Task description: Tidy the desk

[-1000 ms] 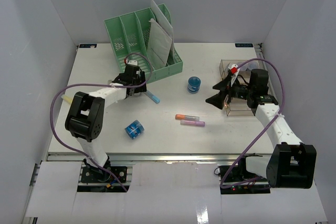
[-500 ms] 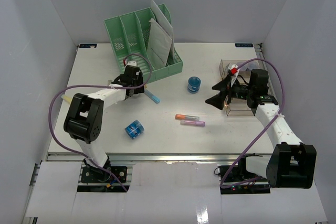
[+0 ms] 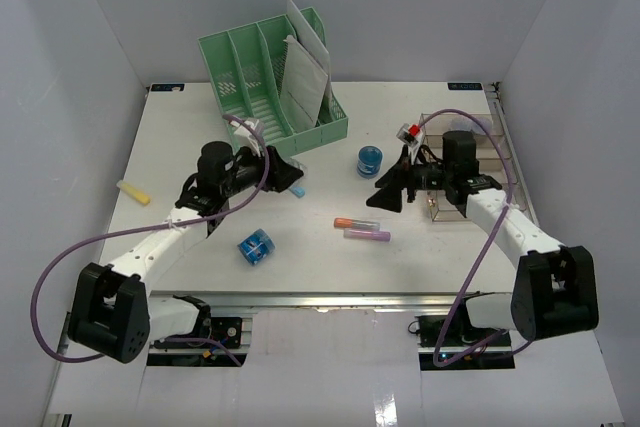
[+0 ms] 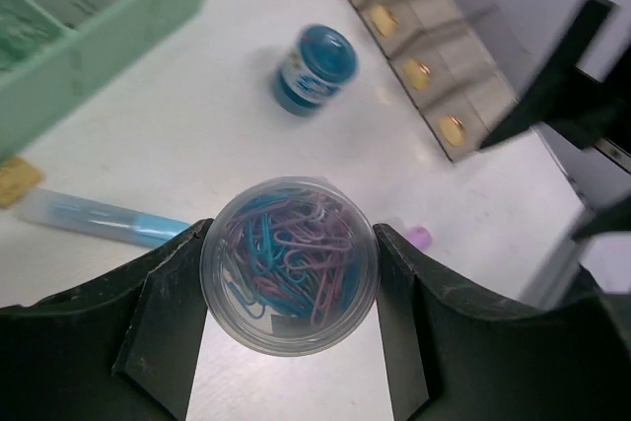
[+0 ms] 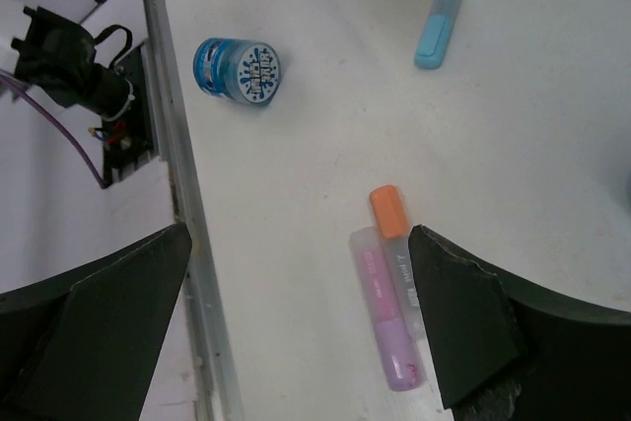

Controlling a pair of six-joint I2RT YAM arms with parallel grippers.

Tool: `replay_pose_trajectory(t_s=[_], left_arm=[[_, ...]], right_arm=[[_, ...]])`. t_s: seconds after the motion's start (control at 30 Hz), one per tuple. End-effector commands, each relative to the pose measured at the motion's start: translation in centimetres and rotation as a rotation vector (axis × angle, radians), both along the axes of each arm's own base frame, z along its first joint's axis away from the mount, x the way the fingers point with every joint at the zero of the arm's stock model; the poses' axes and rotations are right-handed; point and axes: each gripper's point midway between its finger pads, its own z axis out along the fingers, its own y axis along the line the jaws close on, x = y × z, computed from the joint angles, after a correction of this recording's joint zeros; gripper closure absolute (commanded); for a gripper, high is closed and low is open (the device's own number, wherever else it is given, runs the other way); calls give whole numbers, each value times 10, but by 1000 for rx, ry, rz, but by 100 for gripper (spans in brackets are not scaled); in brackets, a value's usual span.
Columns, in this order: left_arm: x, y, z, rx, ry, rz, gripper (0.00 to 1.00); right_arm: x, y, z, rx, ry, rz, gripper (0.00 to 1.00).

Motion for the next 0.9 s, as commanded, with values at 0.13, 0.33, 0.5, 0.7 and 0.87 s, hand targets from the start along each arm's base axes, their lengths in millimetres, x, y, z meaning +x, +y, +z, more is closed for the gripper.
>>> replay_pose_trajectory(t_s=[0.13, 0.33, 0.5, 0.7, 0.87], left_arm=[[-52, -43, 23, -113, -248, -337, 81], [-53, -56, 34, -74, -404, -372, 81], [-50, -65, 38, -21, -491, -383, 81], [-41, -70, 36, 9, -505, -376, 81], [-38, -74, 35, 22, -506, -384, 81]], right_arm=[[34, 56, 65, 169, 343, -168, 8], [38, 90, 56, 180, 461, -176, 10], [44, 100, 50, 155, 514, -189, 10], [39, 111, 54, 153, 501, -162, 10], [30, 119, 52, 143, 498, -134, 10]])
